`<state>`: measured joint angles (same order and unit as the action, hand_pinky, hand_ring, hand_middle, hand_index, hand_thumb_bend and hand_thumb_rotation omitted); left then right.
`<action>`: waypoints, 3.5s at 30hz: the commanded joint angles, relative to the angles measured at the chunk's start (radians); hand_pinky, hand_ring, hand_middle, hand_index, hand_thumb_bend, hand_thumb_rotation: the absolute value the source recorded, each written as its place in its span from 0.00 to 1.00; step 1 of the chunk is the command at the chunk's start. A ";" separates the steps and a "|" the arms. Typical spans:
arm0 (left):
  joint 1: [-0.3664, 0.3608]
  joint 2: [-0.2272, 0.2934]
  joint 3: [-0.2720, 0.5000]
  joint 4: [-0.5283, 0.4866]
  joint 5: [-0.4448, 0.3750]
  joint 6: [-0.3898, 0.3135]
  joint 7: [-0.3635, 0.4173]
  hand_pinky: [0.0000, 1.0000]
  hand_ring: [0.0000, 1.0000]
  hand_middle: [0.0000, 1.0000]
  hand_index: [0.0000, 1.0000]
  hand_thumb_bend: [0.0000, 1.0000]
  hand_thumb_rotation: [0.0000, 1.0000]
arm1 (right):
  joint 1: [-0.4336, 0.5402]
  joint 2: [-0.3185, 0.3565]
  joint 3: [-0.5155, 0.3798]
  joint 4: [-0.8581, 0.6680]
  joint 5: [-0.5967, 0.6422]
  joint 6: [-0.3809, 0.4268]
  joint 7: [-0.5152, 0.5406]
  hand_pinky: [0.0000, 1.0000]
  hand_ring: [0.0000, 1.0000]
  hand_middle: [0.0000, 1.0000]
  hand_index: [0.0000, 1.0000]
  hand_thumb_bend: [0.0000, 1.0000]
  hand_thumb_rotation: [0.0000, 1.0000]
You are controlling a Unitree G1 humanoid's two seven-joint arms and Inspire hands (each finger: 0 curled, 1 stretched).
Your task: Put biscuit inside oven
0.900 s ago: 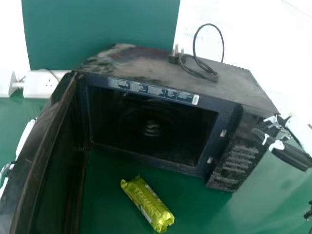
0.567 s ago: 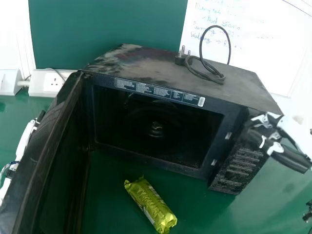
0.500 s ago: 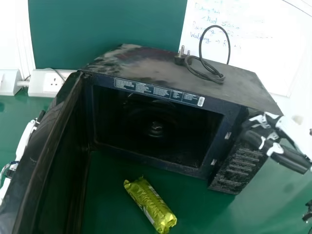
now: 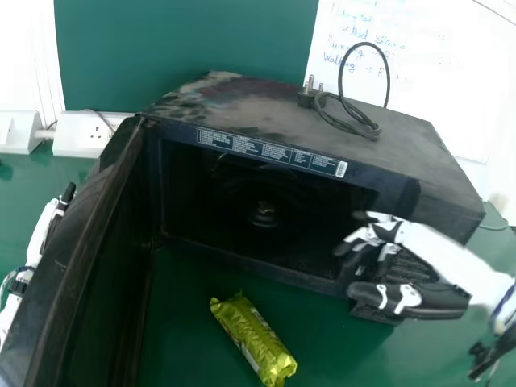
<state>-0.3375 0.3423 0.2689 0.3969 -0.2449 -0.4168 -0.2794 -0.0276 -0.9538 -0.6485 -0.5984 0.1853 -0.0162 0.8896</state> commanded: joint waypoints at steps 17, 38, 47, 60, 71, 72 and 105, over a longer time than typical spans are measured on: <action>0.013 -0.014 0.003 -0.035 0.011 0.014 0.017 0.27 0.30 0.40 0.49 0.52 0.06 | -0.126 -0.324 0.303 -0.257 -0.361 0.377 0.029 0.57 0.78 0.85 0.89 0.96 0.64; 0.029 -0.025 -0.003 -0.081 0.028 0.030 0.024 0.27 0.31 0.41 0.49 0.52 0.06 | -0.361 -0.182 0.872 -0.341 -0.787 0.837 0.062 0.74 0.90 0.93 0.94 1.00 0.57; 0.029 -0.026 -0.002 -0.087 0.035 0.035 0.029 0.27 0.31 0.41 0.49 0.52 0.06 | -0.431 -0.034 1.092 -0.306 -1.089 0.929 0.212 0.75 0.92 0.95 0.94 0.99 0.63; 0.031 -0.026 -0.006 -0.097 0.037 0.040 0.031 0.27 0.31 0.41 0.49 0.52 0.06 | -0.348 0.259 1.117 -0.221 -1.439 0.779 0.400 0.78 0.91 0.94 0.92 0.89 0.56; 0.034 -0.028 -0.006 -0.106 0.034 0.045 0.031 0.27 0.31 0.41 0.49 0.52 0.06 | -0.300 0.458 1.047 -0.113 -1.575 0.593 0.467 0.74 0.90 0.93 0.93 0.87 0.54; 0.033 -0.028 -0.006 -0.106 0.032 0.047 0.031 0.27 0.31 0.41 0.49 0.52 0.06 | -0.296 0.469 1.040 -0.107 -1.582 0.578 0.469 0.74 0.90 0.93 0.93 0.86 0.54; 0.027 -0.035 -0.009 -0.100 0.037 0.040 0.023 0.27 0.31 0.41 0.49 0.52 0.06 | -0.112 0.695 0.918 -0.079 -1.742 0.283 0.428 0.77 0.91 0.96 0.94 0.89 0.52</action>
<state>-0.3210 0.3137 0.2627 0.2928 -0.2088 -0.3672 -0.2515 -0.1738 -0.2703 0.2672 -0.6869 -1.5542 0.2826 1.2986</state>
